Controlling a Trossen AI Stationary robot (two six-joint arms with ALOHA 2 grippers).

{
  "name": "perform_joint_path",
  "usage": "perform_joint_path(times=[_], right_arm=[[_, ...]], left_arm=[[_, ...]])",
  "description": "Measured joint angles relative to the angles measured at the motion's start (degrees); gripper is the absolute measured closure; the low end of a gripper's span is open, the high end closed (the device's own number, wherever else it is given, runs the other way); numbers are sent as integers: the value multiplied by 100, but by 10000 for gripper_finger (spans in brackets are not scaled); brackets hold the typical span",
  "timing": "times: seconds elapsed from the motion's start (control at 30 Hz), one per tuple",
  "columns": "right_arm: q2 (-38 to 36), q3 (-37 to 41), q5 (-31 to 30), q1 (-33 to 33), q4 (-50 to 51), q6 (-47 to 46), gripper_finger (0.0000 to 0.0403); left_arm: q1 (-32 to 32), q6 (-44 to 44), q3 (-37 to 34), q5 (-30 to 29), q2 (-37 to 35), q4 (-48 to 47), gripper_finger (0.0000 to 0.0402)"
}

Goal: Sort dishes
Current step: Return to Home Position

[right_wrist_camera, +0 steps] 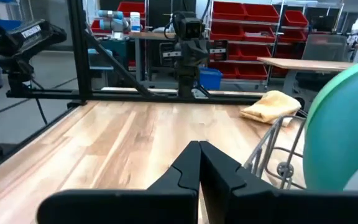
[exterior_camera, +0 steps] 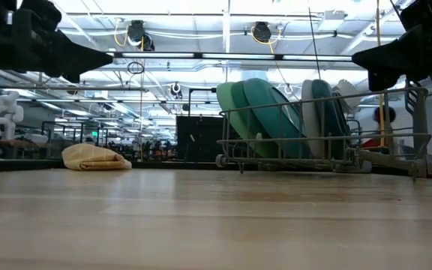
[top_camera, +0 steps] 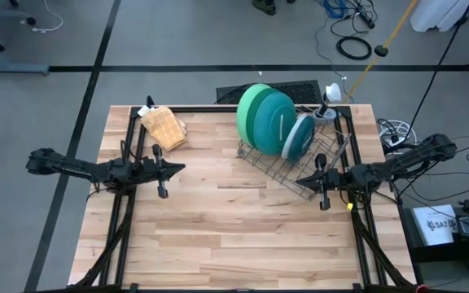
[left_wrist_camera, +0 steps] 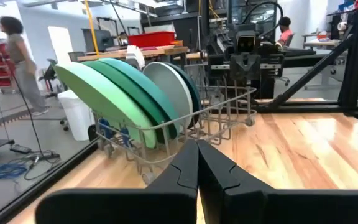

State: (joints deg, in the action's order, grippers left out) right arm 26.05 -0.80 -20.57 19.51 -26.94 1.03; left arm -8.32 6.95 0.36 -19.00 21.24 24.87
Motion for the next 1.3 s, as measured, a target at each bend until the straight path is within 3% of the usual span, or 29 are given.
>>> perform_joint_path(times=[0.33, 0.5, 0.63, 1.17, 1.3], right_arm=[[-1731, 0, -206, -4, 1692, 110, 403], [-2610, -9, -349, -3, 2252, 237, 403], [-2544, -26, -377, -4, 2323, 319, 403], [-2541, -26, -335, -2, 2332, 49, 403], [-2541, -26, -322, -2, 2332, -546, 403]], left_arm=[[0, -116, 0, -2, -2080, -2050, 400], [-7, -204, 153, 48, -2125, -2537, 400], [-7, -384, 264, 40, -2124, -2957, 400], [-11, -515, 271, 76, -2123, -2986, 374], [-11, -513, 271, 76, -2123, -2986, 372]])
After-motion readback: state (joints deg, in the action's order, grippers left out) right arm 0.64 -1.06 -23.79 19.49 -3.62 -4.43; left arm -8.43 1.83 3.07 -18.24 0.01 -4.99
